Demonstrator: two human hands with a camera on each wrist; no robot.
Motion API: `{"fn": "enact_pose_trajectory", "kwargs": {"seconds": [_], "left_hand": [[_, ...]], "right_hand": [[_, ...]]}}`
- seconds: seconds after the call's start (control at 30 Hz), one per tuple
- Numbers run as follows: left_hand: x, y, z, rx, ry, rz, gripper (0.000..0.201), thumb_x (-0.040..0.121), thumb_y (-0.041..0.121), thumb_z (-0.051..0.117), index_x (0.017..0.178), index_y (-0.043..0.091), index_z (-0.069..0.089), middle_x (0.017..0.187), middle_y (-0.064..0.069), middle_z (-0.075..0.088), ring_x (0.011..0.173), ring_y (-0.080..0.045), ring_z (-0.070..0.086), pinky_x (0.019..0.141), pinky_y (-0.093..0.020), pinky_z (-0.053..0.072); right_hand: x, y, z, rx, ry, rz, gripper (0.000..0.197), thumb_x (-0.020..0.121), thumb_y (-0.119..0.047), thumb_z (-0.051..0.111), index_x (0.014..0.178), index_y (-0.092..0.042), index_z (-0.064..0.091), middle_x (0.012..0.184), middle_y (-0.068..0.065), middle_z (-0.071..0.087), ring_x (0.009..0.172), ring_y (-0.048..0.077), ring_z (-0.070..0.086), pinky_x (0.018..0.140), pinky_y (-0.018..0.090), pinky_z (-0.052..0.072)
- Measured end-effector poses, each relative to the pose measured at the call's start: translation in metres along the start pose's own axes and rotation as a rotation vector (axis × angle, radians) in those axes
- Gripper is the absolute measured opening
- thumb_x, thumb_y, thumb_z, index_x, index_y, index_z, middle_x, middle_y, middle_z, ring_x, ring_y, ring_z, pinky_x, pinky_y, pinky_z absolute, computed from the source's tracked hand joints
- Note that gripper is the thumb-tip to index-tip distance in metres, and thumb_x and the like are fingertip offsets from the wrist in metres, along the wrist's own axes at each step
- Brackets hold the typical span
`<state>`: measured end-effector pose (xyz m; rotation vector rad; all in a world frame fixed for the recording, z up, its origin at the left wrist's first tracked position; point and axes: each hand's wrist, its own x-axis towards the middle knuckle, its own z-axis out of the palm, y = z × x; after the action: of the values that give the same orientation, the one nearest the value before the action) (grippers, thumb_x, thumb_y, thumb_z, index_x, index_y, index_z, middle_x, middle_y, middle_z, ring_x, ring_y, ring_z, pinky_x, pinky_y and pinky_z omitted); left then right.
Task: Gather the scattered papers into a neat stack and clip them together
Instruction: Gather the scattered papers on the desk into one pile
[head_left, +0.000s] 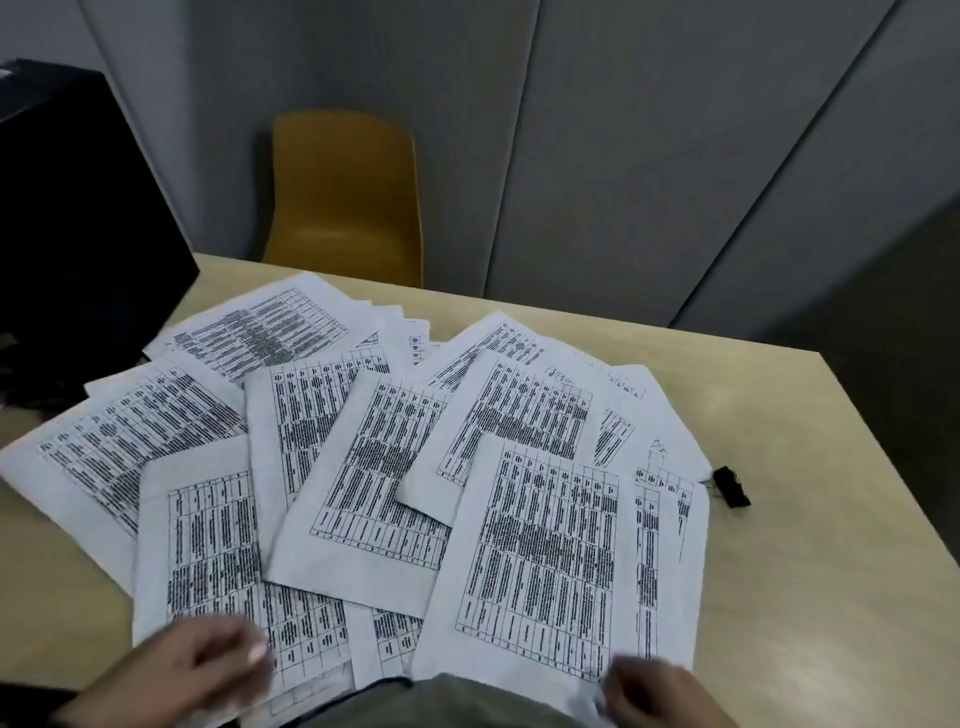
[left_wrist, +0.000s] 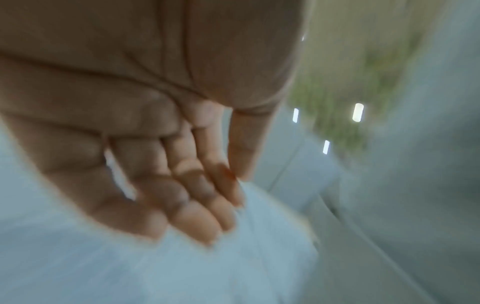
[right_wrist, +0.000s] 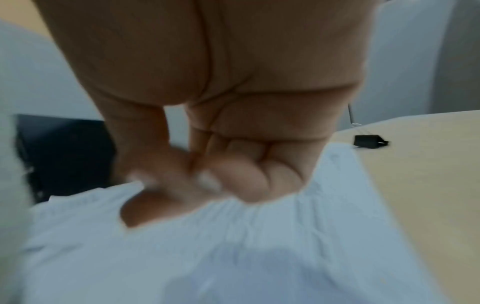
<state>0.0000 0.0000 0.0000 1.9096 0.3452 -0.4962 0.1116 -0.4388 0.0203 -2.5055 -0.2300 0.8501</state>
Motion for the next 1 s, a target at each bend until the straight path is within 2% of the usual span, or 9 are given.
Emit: {"fn": "enact_pose_trajectory", "kwargs": {"seconds": [0.1,0.17,0.27,0.4,0.5,0.63,0.8,0.87,1.0], "left_hand": [[0.047,0.046,0.012,-0.021,0.274,0.055,0.016,0.079,0.033,0.066,0.095,0.036,0.065,0.112,0.002,0.067,0.102,-0.015,0.061,0.085,-0.029,0.046],[0.080,0.055,0.017,0.269,0.422,0.035,0.038,0.089,0.025,0.055,0.125,0.037,0.047,0.144,-0.004,0.042,0.130,-0.025,0.040,0.108,-0.044,0.033],[0.112,0.051,0.027,0.666,0.274,-0.202,0.063,0.093,0.051,0.032,0.147,0.035,0.004,0.159,-0.006,-0.010,0.145,-0.030,-0.009,0.116,-0.053,0.003],[0.119,0.057,0.058,0.751,0.065,-0.257,0.072,0.090,0.063,0.018,0.144,0.032,-0.017,0.149,-0.008,-0.037,0.138,-0.029,-0.033,0.111,-0.055,-0.015],[0.114,0.062,0.072,0.707,0.059,-0.219,0.068,0.091,0.060,0.016,0.147,0.031,-0.010,0.153,-0.007,-0.030,0.140,-0.027,-0.028,0.112,-0.053,-0.014],[0.113,0.055,0.065,0.478,0.314,-0.067,0.067,0.091,0.057,0.027,0.148,0.029,0.008,0.159,-0.006,0.002,0.146,-0.024,0.001,0.118,-0.049,0.007],[0.109,0.054,0.066,0.700,0.144,-0.098,0.081,0.090,0.055,0.037,0.146,0.027,-0.015,0.157,-0.011,-0.018,0.145,-0.028,-0.014,0.116,-0.047,-0.002],[0.108,0.052,0.070,0.725,0.152,-0.067,0.087,0.088,0.054,0.042,0.146,0.027,-0.017,0.157,-0.012,-0.014,0.145,-0.029,-0.010,0.116,-0.047,0.000],[0.110,0.053,0.061,0.430,0.353,0.043,0.096,0.080,0.037,0.065,0.148,0.025,-0.001,0.153,-0.011,0.025,0.140,-0.029,0.024,0.113,-0.044,0.026]], "right_hand": [[0.043,-0.050,0.000,0.038,0.220,-0.015,0.008,0.087,-0.031,0.055,0.080,-0.033,0.054,0.076,-0.006,0.063,0.065,0.002,0.054,0.074,0.024,0.047],[0.071,-0.062,0.006,-0.035,0.311,0.069,0.028,0.087,-0.038,0.053,0.114,-0.027,0.054,0.120,0.006,0.056,0.103,0.015,0.055,0.093,0.030,0.042],[0.096,-0.071,0.021,-0.184,0.216,0.227,0.067,0.089,-0.052,0.040,0.145,-0.021,0.021,0.156,0.014,0.011,0.143,0.032,0.014,0.115,0.045,0.017],[0.105,-0.096,0.040,-0.211,0.137,0.217,0.073,0.091,-0.056,0.029,0.149,-0.022,0.000,0.157,0.017,-0.012,0.144,0.035,-0.007,0.116,0.049,0.003],[0.099,-0.111,0.051,-0.284,0.063,0.109,0.071,0.091,-0.056,0.029,0.148,-0.024,0.004,0.157,0.014,-0.008,0.145,0.034,-0.003,0.116,0.048,0.005],[0.102,-0.103,0.040,-0.186,0.192,0.073,0.062,0.090,-0.052,0.037,0.144,-0.027,0.019,0.158,0.011,0.004,0.144,0.031,0.007,0.117,0.044,0.011],[0.108,-0.101,0.043,-0.264,0.119,0.127,0.065,0.093,-0.053,0.030,0.148,-0.027,0.006,0.157,0.015,-0.009,0.145,0.034,-0.006,0.117,0.048,0.001],[0.106,-0.108,0.048,-0.245,0.124,0.065,0.063,0.092,-0.053,0.032,0.147,-0.027,0.015,0.158,0.011,0.000,0.145,0.031,0.004,0.117,0.046,0.007],[0.114,-0.107,0.032,0.100,0.377,0.153,0.056,0.087,-0.037,0.054,0.137,-0.020,0.038,0.148,0.013,0.030,0.134,0.030,0.031,0.110,0.041,0.030]]}}
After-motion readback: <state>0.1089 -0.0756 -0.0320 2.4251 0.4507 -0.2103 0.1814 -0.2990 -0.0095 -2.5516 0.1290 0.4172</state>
